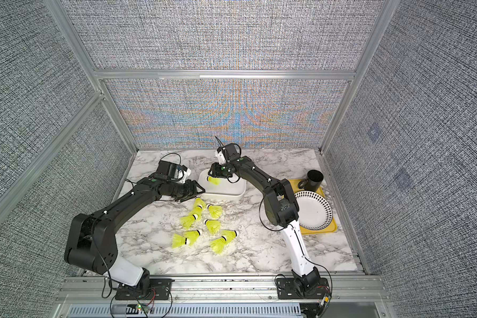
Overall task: Put the shuttlecocks into the storage box
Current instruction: Place the shuttlecock in the storage box, then pick up the shuttlecock at the center of the board.
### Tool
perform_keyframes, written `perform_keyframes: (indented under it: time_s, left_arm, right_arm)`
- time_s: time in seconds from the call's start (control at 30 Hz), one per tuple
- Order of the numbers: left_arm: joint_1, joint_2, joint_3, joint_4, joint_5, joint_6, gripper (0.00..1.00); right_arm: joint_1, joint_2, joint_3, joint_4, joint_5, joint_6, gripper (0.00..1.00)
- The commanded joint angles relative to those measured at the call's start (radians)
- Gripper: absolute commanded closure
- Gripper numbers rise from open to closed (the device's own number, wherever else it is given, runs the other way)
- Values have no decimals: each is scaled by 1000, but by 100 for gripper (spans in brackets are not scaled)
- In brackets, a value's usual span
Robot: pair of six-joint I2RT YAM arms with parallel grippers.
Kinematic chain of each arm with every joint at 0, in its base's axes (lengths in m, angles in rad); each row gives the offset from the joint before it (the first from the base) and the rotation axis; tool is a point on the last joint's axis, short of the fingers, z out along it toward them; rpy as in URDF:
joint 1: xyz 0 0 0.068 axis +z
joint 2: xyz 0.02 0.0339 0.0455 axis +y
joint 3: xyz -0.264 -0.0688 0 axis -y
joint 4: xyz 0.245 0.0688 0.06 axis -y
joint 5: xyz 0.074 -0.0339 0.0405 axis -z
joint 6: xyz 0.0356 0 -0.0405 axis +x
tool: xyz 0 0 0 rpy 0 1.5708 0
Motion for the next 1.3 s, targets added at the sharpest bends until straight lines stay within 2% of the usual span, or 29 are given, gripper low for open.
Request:
perform_keyframes:
  time_s: [0.0,0.17,0.37,0.63,0.83,0.93,1.27]
  left_arm:
    - [-4,-21,-8,-9,14,14,36]
    - [-23,-62,-21,-65,17,45,36]
    - [-50,-157,-90,-122,18,64,36]
    - [-89,-292,-222,-156,25,63,36]
    - [-137,-395,-319,-158,5,23,35]
    - [-156,-431,-354,-157,2,14,35]
    - [-168,-496,-398,-164,-2,13,36]
  right_arm:
    - [1,-52,-44,3,20,-7,51]
    - [4,-195,-193,58,33,7,51]
    - [59,-421,-481,158,78,31,51]
    - [166,-645,-865,336,125,193,58]
    - [246,-675,-1038,521,160,405,59]
    - [276,-646,-1035,530,194,447,59]
    - [283,-574,-1056,608,225,566,60]
